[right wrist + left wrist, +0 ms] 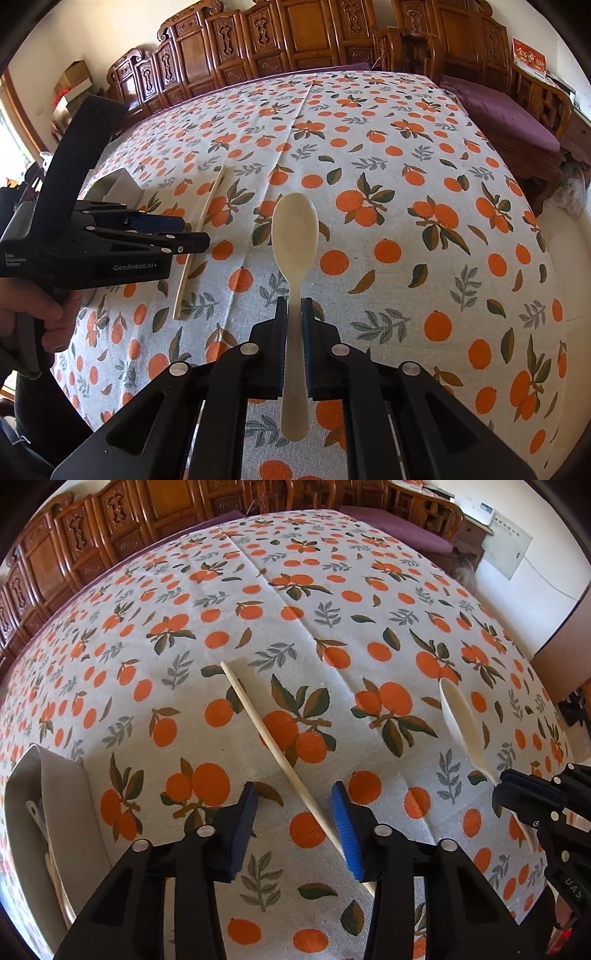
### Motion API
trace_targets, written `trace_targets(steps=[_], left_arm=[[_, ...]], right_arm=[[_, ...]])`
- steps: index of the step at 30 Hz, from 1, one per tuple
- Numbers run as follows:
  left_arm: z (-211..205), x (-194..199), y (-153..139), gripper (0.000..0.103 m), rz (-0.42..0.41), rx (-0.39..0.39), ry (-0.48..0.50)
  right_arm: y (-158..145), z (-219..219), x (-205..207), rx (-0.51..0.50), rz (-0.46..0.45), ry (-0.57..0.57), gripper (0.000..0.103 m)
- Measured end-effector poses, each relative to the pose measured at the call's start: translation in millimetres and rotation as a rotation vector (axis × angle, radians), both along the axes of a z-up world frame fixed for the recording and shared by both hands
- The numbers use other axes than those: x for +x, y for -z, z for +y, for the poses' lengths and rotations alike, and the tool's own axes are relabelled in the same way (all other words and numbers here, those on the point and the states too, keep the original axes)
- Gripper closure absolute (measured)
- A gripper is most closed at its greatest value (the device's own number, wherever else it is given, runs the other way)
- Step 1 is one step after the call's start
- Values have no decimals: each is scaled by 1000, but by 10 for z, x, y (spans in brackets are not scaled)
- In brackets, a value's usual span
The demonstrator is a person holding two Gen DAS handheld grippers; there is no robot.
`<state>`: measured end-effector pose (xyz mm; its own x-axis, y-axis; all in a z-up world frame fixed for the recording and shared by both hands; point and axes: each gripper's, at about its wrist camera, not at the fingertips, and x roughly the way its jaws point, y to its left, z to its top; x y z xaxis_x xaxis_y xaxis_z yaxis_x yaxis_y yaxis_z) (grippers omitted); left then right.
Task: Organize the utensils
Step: 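Grasp the wooden chopstick on the cloth with the left tool while the right tool lifts the white spoon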
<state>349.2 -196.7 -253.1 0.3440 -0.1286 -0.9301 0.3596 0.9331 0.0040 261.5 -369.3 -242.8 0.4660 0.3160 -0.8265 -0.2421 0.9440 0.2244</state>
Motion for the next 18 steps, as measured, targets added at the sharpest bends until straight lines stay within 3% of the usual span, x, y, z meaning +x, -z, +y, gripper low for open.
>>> trace_targets(steps=[7, 18], left_arm=[[97, -24, -17, 95, 23, -14, -9], [375, -198, -93, 99, 17, -43, -43]], right_arm=[[-8, 58, -27, 5, 2, -9, 94], [-90, 170, -55, 11, -6, -26, 94]])
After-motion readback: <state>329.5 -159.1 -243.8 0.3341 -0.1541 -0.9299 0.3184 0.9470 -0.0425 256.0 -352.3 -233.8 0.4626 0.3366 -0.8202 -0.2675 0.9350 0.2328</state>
